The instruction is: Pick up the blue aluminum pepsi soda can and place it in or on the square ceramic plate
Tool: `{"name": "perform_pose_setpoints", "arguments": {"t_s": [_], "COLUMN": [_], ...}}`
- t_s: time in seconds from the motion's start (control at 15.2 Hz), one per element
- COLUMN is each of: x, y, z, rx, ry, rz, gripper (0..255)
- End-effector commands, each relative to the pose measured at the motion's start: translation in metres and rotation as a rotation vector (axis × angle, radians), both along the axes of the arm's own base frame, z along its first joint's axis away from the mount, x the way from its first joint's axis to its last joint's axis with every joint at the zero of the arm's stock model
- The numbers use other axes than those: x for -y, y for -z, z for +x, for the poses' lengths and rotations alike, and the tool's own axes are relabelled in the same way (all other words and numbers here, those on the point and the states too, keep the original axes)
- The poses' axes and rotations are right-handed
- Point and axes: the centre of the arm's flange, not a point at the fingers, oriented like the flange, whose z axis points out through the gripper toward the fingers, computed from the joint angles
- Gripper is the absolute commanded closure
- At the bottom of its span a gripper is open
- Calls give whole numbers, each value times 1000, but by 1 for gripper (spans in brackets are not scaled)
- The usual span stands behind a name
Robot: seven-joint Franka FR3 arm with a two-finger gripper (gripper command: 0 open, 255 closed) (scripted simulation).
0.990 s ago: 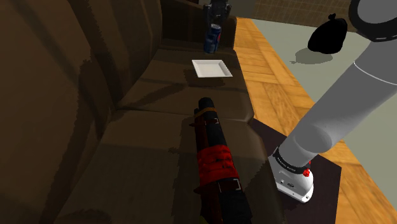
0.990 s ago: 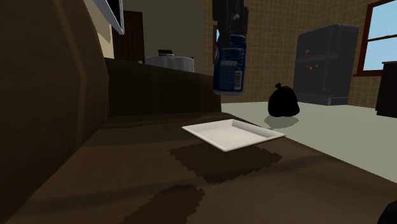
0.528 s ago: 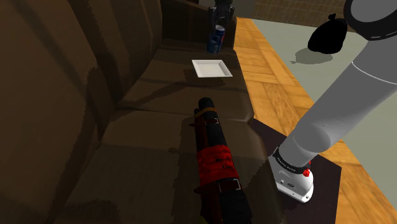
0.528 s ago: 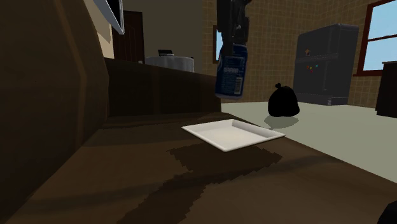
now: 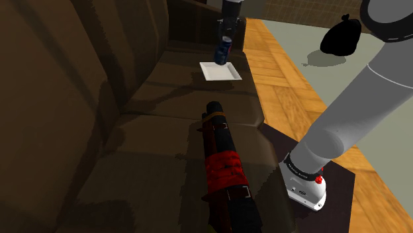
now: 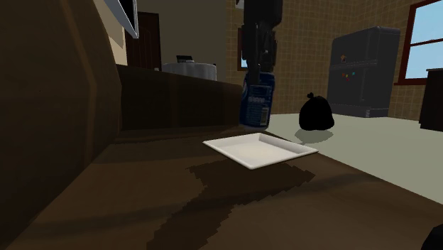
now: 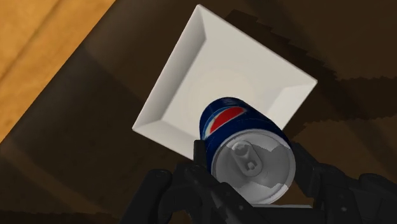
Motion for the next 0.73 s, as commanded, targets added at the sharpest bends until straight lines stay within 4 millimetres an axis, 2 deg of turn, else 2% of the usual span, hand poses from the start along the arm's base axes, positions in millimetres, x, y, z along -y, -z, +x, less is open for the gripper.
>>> {"name": "perform_pose_setpoints", "arguments": {"t_s": [0.0, 0.4, 0.66], "x": [0, 0, 0], "y": [11, 44, 44], "z": [-1, -1, -1], "rx": [1, 1, 1], "ry": [0, 0, 0], "rz": [0, 0, 0], "gripper": [255, 255, 255]}}
